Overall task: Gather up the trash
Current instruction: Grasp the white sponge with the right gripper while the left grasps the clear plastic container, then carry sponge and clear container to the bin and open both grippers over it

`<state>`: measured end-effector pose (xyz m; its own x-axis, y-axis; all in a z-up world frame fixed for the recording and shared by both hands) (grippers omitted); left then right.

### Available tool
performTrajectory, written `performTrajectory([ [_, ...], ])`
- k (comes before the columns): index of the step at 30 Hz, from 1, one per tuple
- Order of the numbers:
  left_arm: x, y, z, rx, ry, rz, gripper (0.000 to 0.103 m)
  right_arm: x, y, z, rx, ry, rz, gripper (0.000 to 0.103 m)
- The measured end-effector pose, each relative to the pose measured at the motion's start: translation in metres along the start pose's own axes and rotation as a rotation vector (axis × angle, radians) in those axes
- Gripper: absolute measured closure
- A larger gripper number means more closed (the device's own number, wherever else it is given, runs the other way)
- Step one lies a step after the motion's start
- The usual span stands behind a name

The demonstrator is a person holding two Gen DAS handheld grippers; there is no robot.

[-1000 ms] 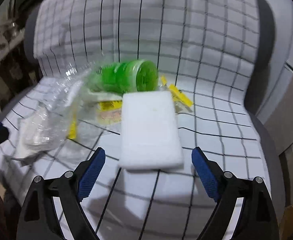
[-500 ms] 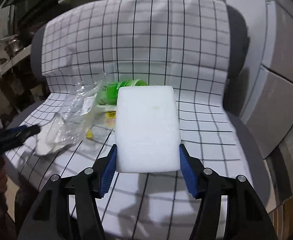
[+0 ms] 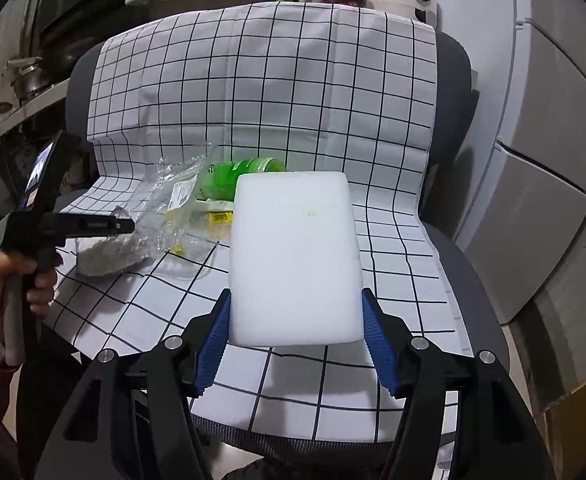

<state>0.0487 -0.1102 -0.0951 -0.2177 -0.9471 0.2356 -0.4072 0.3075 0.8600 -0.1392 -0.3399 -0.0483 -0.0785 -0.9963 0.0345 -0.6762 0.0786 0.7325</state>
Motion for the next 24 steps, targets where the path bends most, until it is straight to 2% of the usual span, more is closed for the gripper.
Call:
performTrajectory([
  [1, 0.002, 0.005, 0.000, 0.015, -0.004, 0.011, 0.096, 0.000, 0.002, 0.000, 0.005, -0.002, -0.001, 0.040],
  [4, 0.014, 0.044, 0.006, 0.140, -0.041, 0.015, 0.099, 0.003, 0.015, 0.000, 0.040, -0.015, -0.007, 0.040],
  [7, 0.024, 0.077, 0.015, 0.195, -0.061, 0.063, 0.099, 0.006, 0.029, 0.000, 0.071, -0.031, -0.018, 0.040],
  [10, 0.040, 0.110, 0.033, 0.264, -0.105, 0.057, 0.099, 0.012, 0.045, 0.002, 0.097, -0.057, -0.039, 0.040],
  [13, 0.062, 0.129, 0.058, 0.281, -0.159, 0.048, 0.099, 0.021, 0.061, 0.007, 0.113, -0.083, -0.035, 0.041],
  [18, 0.101, 0.129, 0.094, 0.254, -0.255, 0.048, 0.099, 0.049, 0.085, 0.024, 0.114, -0.152, 0.008, 0.040],
  [24, 0.154, 0.115, 0.129, 0.189, -0.388, 0.142, 0.099, 0.096, 0.118, 0.059, 0.104, -0.267, 0.120, 0.040],
])
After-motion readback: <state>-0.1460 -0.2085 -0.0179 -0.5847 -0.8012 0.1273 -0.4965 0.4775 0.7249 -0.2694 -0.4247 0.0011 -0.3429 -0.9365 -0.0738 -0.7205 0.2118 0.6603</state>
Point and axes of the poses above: each gripper's, at about its wrist camera, not at the fingertips, and y roughly against the way its jaws point, x to its right, z to its underside, the point moved 1 cm from there along -y, roughly the way its jaws point, and after that the axes turned 8 degrees about -x, right-handed, at the moved point
